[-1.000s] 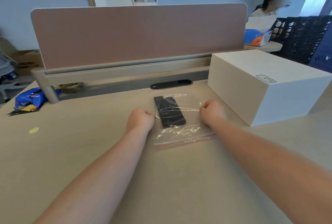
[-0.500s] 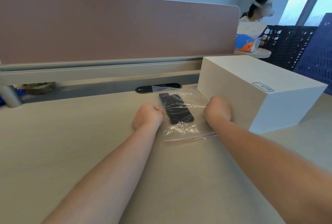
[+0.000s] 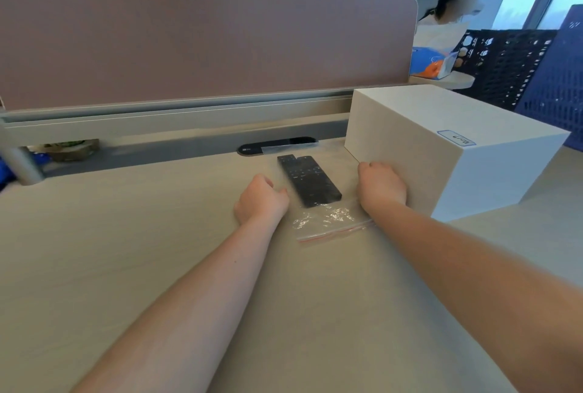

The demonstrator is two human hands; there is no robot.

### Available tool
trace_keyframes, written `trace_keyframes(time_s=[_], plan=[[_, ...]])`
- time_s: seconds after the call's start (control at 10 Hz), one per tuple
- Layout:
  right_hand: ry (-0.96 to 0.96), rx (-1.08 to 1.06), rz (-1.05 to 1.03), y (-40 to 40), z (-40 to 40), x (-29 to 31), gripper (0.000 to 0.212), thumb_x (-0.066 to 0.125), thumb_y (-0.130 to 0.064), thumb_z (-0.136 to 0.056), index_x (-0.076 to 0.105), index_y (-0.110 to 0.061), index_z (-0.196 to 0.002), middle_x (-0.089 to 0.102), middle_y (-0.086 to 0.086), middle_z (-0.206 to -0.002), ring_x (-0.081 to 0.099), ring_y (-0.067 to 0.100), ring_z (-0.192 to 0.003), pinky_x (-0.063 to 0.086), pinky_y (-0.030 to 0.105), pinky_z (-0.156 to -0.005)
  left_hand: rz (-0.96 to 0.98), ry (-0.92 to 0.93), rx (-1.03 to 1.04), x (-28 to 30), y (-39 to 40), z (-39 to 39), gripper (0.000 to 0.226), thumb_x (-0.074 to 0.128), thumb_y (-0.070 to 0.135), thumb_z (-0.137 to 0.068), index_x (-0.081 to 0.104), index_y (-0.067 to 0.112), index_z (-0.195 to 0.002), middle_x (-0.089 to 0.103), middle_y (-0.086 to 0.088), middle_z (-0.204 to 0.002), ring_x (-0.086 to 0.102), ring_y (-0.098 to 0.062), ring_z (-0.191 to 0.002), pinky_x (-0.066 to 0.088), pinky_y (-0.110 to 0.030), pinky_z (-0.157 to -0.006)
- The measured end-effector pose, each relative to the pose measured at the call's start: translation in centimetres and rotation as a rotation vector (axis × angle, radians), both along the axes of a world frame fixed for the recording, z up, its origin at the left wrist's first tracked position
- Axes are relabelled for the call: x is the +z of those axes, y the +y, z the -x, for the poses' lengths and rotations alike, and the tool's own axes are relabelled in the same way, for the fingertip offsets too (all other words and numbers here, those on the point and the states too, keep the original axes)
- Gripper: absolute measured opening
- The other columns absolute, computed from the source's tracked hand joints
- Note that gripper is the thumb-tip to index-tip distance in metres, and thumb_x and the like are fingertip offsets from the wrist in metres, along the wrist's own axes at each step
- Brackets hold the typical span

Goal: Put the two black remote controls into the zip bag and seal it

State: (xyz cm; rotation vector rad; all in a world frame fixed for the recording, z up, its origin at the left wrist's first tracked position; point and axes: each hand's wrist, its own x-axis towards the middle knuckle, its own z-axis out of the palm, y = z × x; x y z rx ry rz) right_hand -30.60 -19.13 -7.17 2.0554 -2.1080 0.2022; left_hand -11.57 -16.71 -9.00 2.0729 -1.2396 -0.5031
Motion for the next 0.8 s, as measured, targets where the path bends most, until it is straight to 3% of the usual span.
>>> trace_keyframes(time_s=[0.3,0.5,0.6,0.7,0.8], plan=[[-0.069,0.086,-0.091,3.7,-0.9,1.3,0.025,0.044,-0.014,-0.097,0.062,-0.006,-0.113,0.065,0.015,-0.111,0.062,0.035,-0.103,0.051,0.036,-0.083,-0.022,0.001,-0.016,1.5,6.3,-2.3,0.017,0.053,0.028,-0.088,0.053,0.021,-0.073,0.069,-0.006,-0.101,0.061,-0.031,-0.092,0.044,-0.029,-0.073],[-0.147,0.189,-0.119,9.6,-1.7,1.8,0.03,0.038,-0.022,-0.098,0.061,-0.007,-0.109,0.065,0.016,-0.11,0.061,0.035,-0.101,0.049,0.036,-0.078,-0.047,-0.095,-0.024,1.6,13.0,-2.9,0.018,0.051,0.03,-0.09,0.054,0.019,-0.076,0.068,-0.009,-0.097,0.059,-0.031,-0.087,0.043,-0.03,-0.07],[-0.202,0.242,-0.161,13.4,-1.7,0.6,0.034,0.036,-0.029,-0.098,0.062,-0.008,-0.105,0.067,0.017,-0.11,0.062,0.034,-0.102,0.049,0.037,-0.079,-0.018,-0.152,-0.023,0.9,16.3,-2.8,0.02,0.052,0.03,-0.089,0.063,0.015,-0.081,0.071,-0.011,-0.096,0.063,-0.032,-0.092,0.048,-0.033,-0.073],[-0.248,0.328,-0.14,17.7,-0.6,-1.5,0.035,0.036,-0.031,-0.099,0.063,-0.011,-0.109,0.063,0.01,-0.124,0.057,0.03,-0.115,0.05,0.038,-0.09,0.071,-0.186,-0.036,0.3,18.9,-2.8,0.023,0.055,0.029,-0.088,0.067,0.011,-0.083,0.072,-0.014,-0.093,0.064,-0.033,-0.092,0.05,-0.035,-0.073],[-0.315,0.408,-0.035,20.5,1.1,-2.7,0.033,0.037,-0.029,-0.098,0.064,-0.013,-0.106,0.065,0.004,-0.115,0.059,0.026,-0.111,0.053,0.038,-0.086,0.114,-0.152,-0.043,0.4,19.9,-3.3,0.022,0.057,0.029,-0.087,0.067,0.011,-0.082,0.072,-0.013,-0.091,0.064,-0.033,-0.091,0.049,-0.035,-0.073]])
